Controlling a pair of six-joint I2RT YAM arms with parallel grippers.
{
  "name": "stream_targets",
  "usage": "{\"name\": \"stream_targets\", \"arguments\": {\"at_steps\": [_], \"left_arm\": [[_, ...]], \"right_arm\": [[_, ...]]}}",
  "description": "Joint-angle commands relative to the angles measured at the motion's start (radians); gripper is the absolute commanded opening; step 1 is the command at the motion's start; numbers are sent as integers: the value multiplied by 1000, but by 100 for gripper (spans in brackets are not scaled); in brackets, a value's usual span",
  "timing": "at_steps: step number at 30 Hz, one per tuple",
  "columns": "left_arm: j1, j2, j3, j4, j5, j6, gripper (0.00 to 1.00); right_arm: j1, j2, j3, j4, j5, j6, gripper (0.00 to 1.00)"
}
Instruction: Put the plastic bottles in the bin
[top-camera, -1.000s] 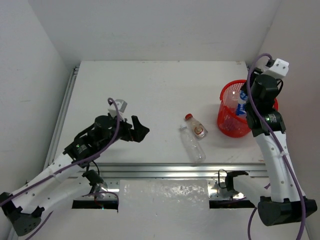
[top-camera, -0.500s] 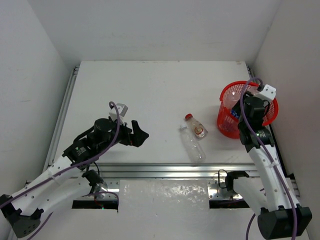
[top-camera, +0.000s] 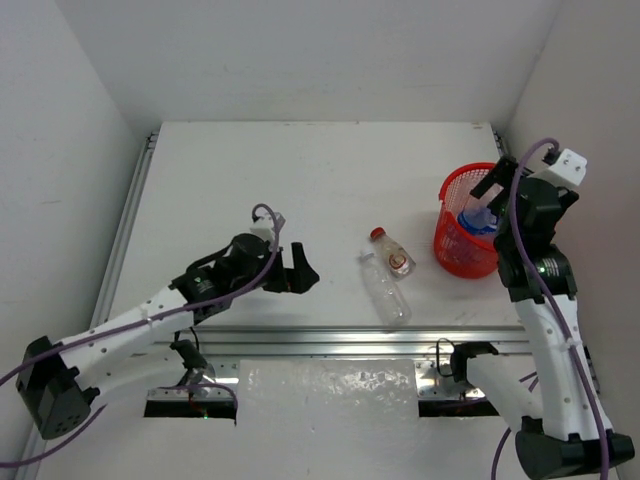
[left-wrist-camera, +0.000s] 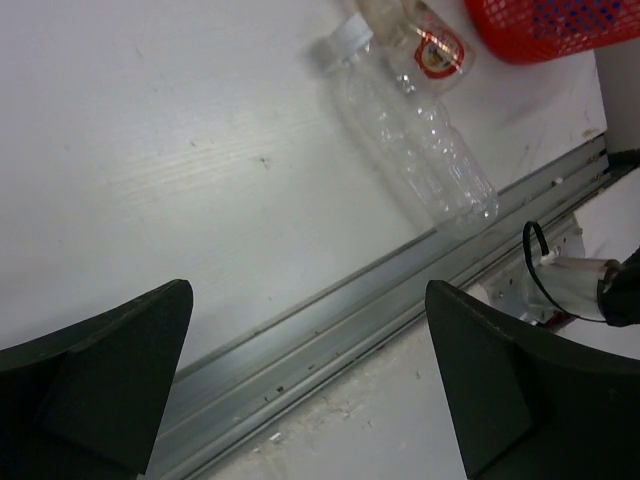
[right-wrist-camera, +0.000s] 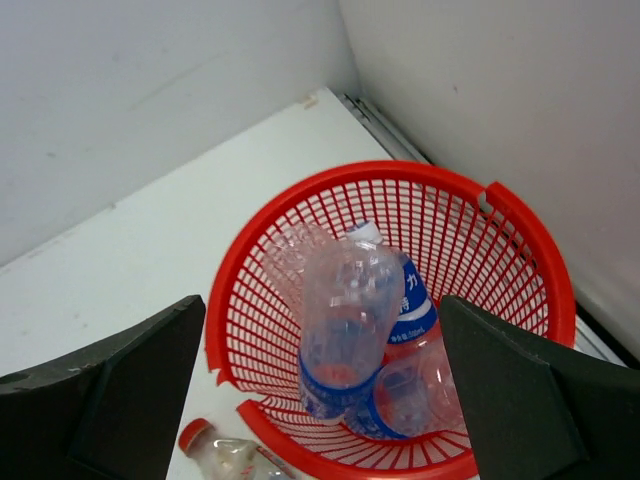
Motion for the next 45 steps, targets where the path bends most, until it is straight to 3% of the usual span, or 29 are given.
{"name": "stream_targets", "arguments": {"at_steps": [1, 4, 8, 12, 18, 22, 26, 29, 30, 33, 35, 36, 37, 38, 39, 40, 41, 42, 43, 44, 45], "left_arm": [[-127, 76, 26, 119, -181, -220, 100], [-312, 243, 130, 81, -384, -399, 100], [-423, 524, 363, -144, -568, -622, 100], [-483, 826, 673, -325, -611, -778, 99], [-502, 1112, 965, -447, -611, -823, 96], [-500, 1221, 1060, -531, -605, -843, 92], [-462, 1270, 1021, -504, -582, -842, 86], [-436, 1229, 912, -476, -605, -857, 77], [-433, 1205, 878, -477, -619, -869, 58], [-439, 1044, 696, -508, -709, -969, 19], [-440, 880, 539, -508, -774, -1025, 0], [-440, 818, 493, -490, -797, -1030, 0], [-440, 698, 406, -462, -853, -960, 0], [-440, 640, 363, -415, -880, -893, 0], [-440, 576, 321, -270, -898, -795, 0], [-436, 451, 225, -175, -912, -562, 0], [-425, 389, 168, -60, -892, -445, 0], [-407, 320, 116, 169, -850, -329, 0], [-356, 187, 1, 273, -705, -161, 0], [-325, 122, -60, 499, -600, -97, 0], [-286, 53, -116, 597, -385, -8, 0]], "right_arm": [[-3, -64, 63, -64, -61, -48, 99], [-1, -76, 122, -157, -170, -70, 99], [-1, -113, 133, -254, -305, -56, 99], [-1, -177, 93, -272, -337, -48, 99], [-1, -222, 82, -300, -311, -65, 99], [-1, -243, 74, -291, -314, -73, 99], [0, -245, 51, -274, -357, -64, 99], [0, -242, 44, -268, -396, -62, 99], [-1, -245, 41, -262, -405, -58, 99], [0, -260, 15, -216, -525, -42, 99], [0, -250, -7, -169, -764, 0, 99], [0, -227, -48, -74, -885, 21, 99], [0, -207, -71, -16, -1136, 53, 99], [3, -185, -99, 52, -1255, 149, 99], [6, -134, -143, 195, -1355, 195, 99], [17, -110, -159, 253, -1417, 238, 99], [67, -93, -179, 310, -1464, 278, 99], [104, -82, -188, 354, -1440, 266, 99], [196, -63, -190, 364, -1361, 233, 99], [235, -52, -194, 402, -1348, 220, 99], [261, -23, -202, 454, -1357, 222, 99]]}}
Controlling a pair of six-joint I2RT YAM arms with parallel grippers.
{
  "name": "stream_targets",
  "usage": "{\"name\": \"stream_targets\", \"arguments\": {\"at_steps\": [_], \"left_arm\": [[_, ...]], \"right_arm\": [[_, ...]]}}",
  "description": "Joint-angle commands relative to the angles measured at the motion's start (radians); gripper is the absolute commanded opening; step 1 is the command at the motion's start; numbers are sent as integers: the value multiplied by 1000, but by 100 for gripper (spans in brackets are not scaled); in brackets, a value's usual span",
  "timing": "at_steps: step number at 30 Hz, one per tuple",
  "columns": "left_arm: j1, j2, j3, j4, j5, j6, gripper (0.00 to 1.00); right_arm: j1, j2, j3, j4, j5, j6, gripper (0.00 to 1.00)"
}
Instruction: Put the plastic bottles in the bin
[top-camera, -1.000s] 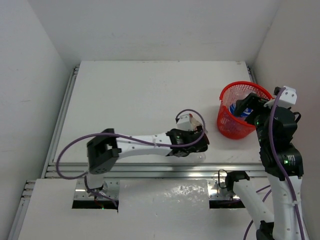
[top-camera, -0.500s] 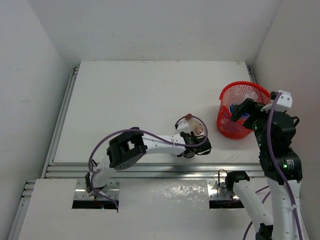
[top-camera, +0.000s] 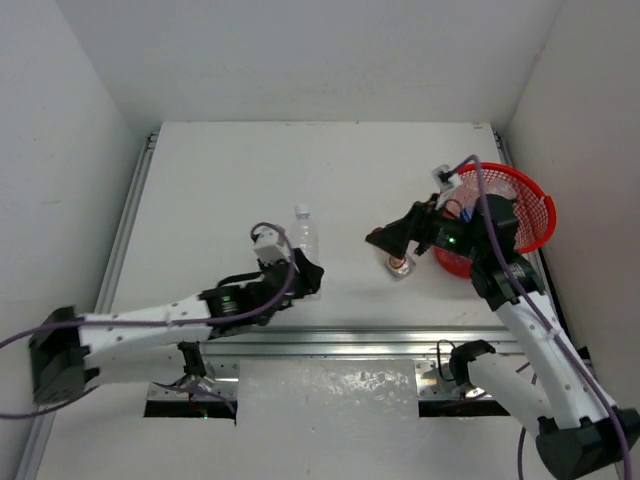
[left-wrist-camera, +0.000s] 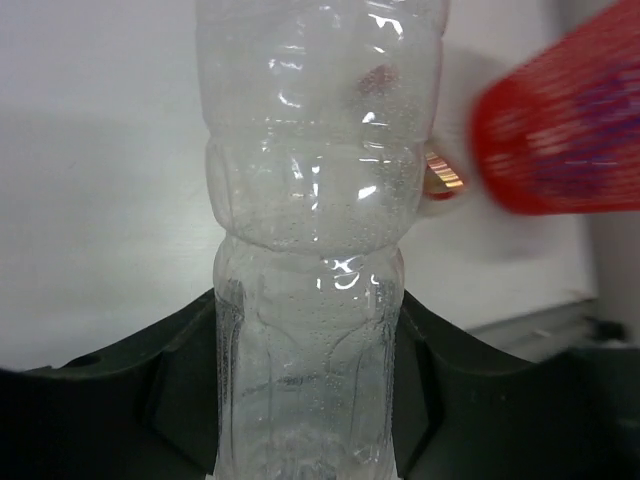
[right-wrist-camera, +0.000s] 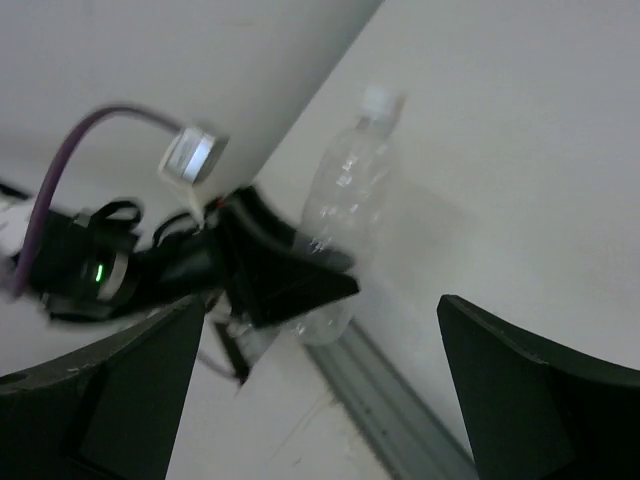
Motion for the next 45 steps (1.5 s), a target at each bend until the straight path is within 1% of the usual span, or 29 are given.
{"name": "stream_targets", "arguments": {"at_steps": [1, 2, 4, 6, 9, 10, 13, 15, 17, 18, 19, 20, 21, 22, 23, 24, 25, 26, 28, 29, 30, 31, 32, 33, 36, 37, 40, 43, 45], "left_arm": [[138, -255, -217, 589, 376, 428, 0], [152, -299, -245, 675, 436, 447, 0], [166, -380, -268, 711, 559, 499, 0], [169, -394, -247, 735, 693, 533, 0], [170, -367, -222, 769, 839, 536, 0], [170, -358, -219, 793, 857, 533, 0], [170, -315, -211, 850, 919, 504, 0], [170, -273, -184, 878, 978, 484, 0], [170, -249, -159, 855, 987, 479, 0], [170, -232, -136, 837, 975, 482, 0], [170, -229, -127, 797, 957, 487, 14], [170, -230, -118, 768, 926, 492, 27], [170, -244, -98, 729, 838, 502, 46], [170, -253, -86, 684, 771, 499, 97], [170, -261, -66, 531, 684, 486, 100], [170, -273, -22, 440, 501, 466, 100], [170, -275, 0, 356, 428, 455, 100], [170, -272, 55, 118, 268, 379, 100], [170, -270, 103, -110, 145, 293, 100], [170, -285, 121, -250, 107, 251, 100], [169, -297, 126, -295, 105, 248, 100], [169, -313, 129, -320, 114, 255, 100], [169, -342, 135, -338, 160, 296, 100], [169, -351, 141, -345, 182, 318, 100], [169, -356, 177, -407, 199, 375, 100], [169, -356, 174, -429, 188, 405, 100], [169, -373, 128, -429, 154, 424, 100], [169, -394, 114, -400, 203, 441, 100], [169, -431, 109, -395, 222, 443, 100]], "right_arm": [[106, 32, -10, 313, -147, 89, 99], [120, 48, -39, 423, -167, 119, 99], [134, 91, -59, 504, -161, 166, 99], [157, 123, -53, 553, -155, 171, 99], [249, 189, -27, 586, -119, 161, 99], [304, 216, -6, 560, -97, 118, 99], [376, 247, 20, 544, -33, 64, 99], [396, 267, 31, 559, -11, 53, 99], [406, 263, 23, 616, -34, 55, 99], [404, 258, 19, 633, -49, 56, 82], [404, 249, 16, 633, -60, 49, 65], [404, 223, 16, 606, -49, 38, 29], [404, 201, 19, 549, -7, -11, 0], [403, 177, 23, 489, 139, -48, 0], [401, 151, 39, 355, 229, -85, 0], [395, 103, 58, 276, 341, -120, 0], [383, 88, 86, 191, 460, -175, 0], [375, 80, 167, -6, 732, -197, 0], [314, 78, 239, -130, 958, -279, 0], [283, 78, 282, -189, 1113, -301, 0], [237, 77, 298, -206, 1153, -329, 0], [129, 78, 309, -215, 1175, -336, 0], [76, 82, 328, -226, 1205, -336, 0], [-24, 88, 336, -227, 1210, -332, 0], [-181, 141, 391, -243, 1172, -312, 0], [-214, 185, 429, -258, 1120, -307, 0], [-301, 259, 456, -261, 1078, -297, 0], [-324, 263, 377, -176, 1049, -304, 0], [-326, 264, 347, -172, 1051, -286, 0]]}}
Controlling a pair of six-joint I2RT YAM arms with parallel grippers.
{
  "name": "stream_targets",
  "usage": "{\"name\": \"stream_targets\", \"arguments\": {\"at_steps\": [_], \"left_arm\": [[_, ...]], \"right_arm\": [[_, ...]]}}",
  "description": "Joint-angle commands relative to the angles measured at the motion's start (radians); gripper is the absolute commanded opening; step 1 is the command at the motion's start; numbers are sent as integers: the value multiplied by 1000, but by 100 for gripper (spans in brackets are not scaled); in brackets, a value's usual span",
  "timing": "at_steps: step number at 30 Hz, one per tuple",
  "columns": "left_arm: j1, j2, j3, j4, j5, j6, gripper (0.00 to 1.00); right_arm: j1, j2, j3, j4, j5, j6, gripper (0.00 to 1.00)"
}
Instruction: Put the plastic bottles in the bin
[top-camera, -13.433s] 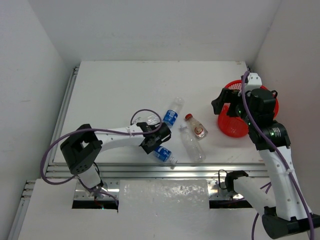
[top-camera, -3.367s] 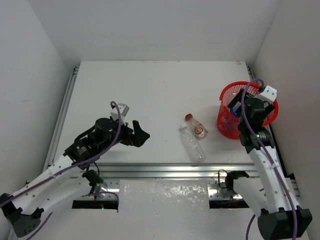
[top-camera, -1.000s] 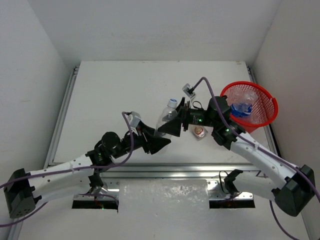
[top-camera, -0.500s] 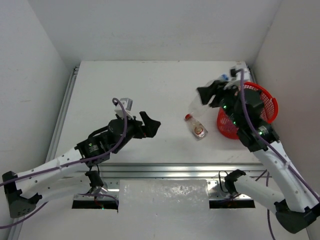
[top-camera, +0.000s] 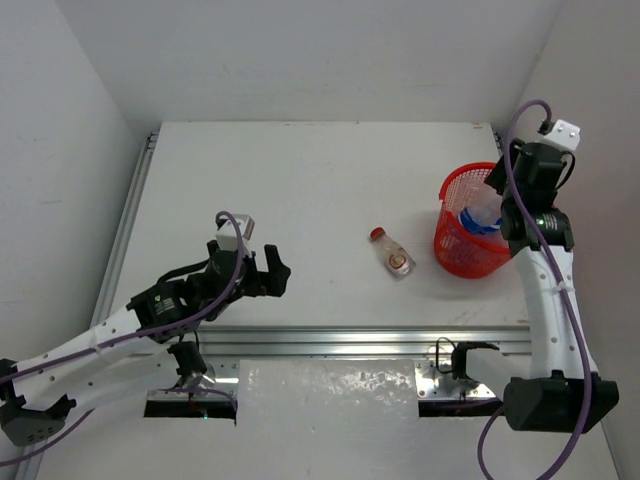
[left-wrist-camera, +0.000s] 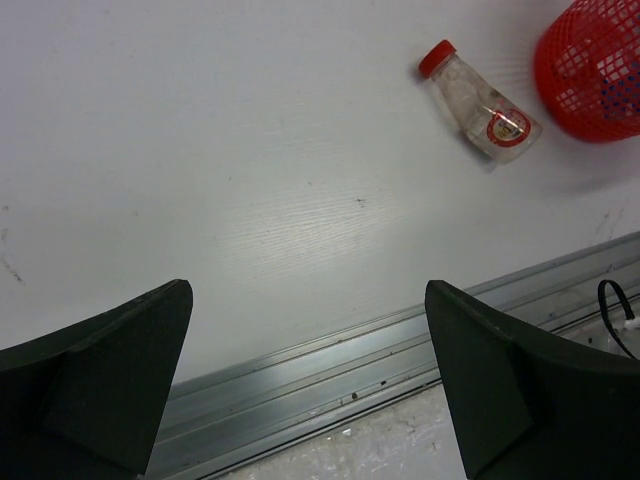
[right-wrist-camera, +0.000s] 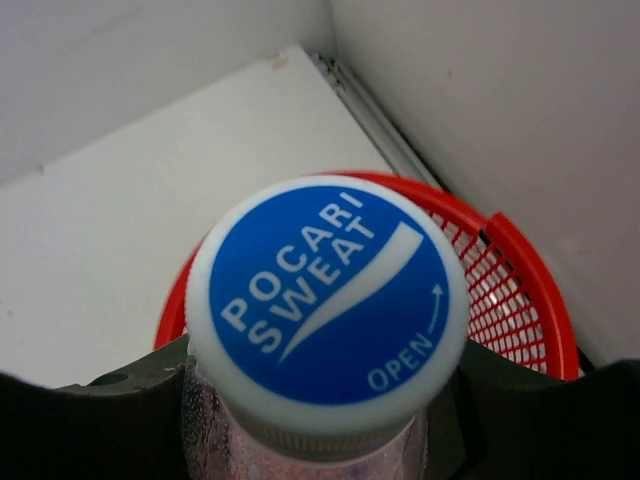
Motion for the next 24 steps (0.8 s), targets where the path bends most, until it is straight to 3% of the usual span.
{"name": "stream_targets", "arguments": {"at_steps": [1, 7, 12, 15, 16, 17, 18, 24], "left_arm": [[4, -64, -7, 10, 17, 35, 100], [4, -148, -30, 37, 36, 39, 100], [4, -106, -24, 36, 46, 42, 100], [4, -72, -18, 33, 52, 39, 100], [4, -63, -18, 33, 49, 33, 100], [4, -60, -19, 36, 51, 32, 100], [4, -50, -21, 42, 55, 29, 100], [4, 81, -22, 146, 112, -40, 100]], "right_arm": [[-5, -11, -65, 49, -26, 12, 0], [-7, -14, -199, 95, -57, 51, 0], [-7, -26, -272, 100, -78, 103, 1], [-7, -55, -308, 101, -97, 114, 39], [-7, -64, -311, 100, -97, 118, 76], [-7, -72, -309, 95, -94, 121, 93], [-8, -83, -294, 83, -92, 112, 99], [-7, -60, -96, -52, -60, 86, 99]]}}
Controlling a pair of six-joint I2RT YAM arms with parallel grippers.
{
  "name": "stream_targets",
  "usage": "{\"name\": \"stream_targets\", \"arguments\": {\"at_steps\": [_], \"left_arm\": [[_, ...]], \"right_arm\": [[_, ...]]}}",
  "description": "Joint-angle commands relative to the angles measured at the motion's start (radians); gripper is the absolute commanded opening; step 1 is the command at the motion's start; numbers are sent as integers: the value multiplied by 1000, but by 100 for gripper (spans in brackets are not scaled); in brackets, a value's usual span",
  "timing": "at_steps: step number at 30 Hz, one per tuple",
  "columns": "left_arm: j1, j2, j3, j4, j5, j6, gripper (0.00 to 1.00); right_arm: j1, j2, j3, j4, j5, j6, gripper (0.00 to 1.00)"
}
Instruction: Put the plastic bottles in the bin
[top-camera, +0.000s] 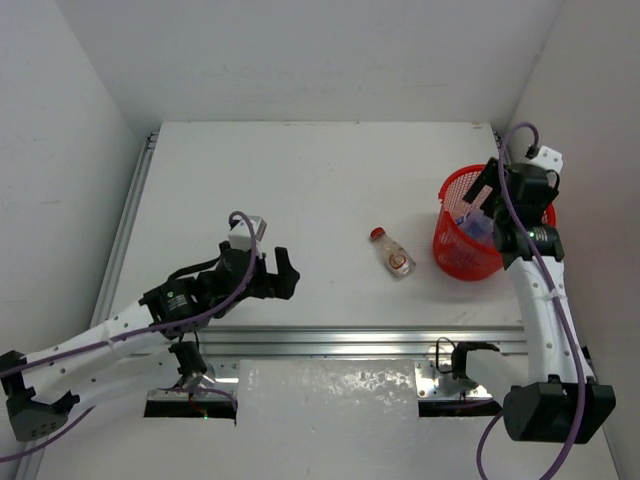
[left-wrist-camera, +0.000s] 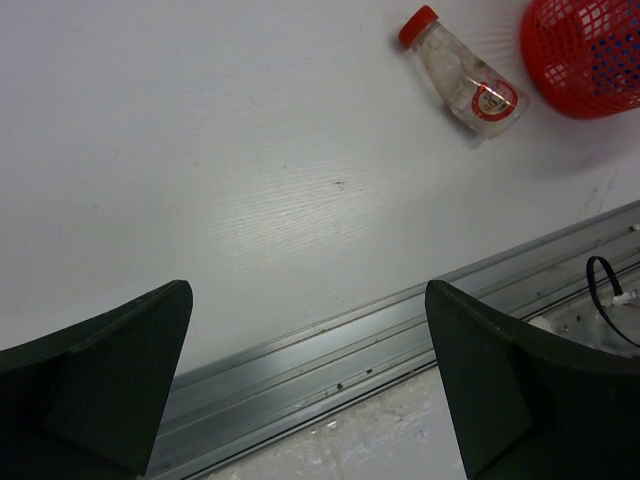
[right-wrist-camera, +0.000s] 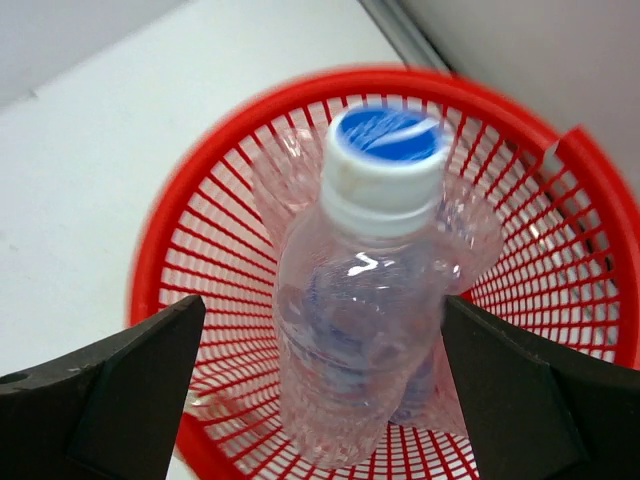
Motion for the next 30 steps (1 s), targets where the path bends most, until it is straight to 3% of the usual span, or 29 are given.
{"name": "stream_targets", "arguments": {"at_steps": [1, 7, 13, 18, 22, 30], "left_arm": [[4, 84, 3, 137, 54, -68, 100], [-3, 333, 46, 331, 67, -350, 100], [-52, 745, 351, 232, -33, -588, 100], [-59, 1008, 598, 126, -18, -668, 100], [-60, 1248, 848, 12, -22, -737, 100], [-59, 1517, 1127, -19, 25, -736, 98]], "right_arm": [[-1, -5, 145, -48, 27, -17, 99], [-1, -58, 263, -157, 94, -20, 99], [-2, -213, 233, -203, -80, 6, 99], [-1, -293, 180, -237, -289, 14, 99], [1, -324, 183, -284, -329, -14, 99], [1, -384, 165, -298, -371, -49, 99]]}}
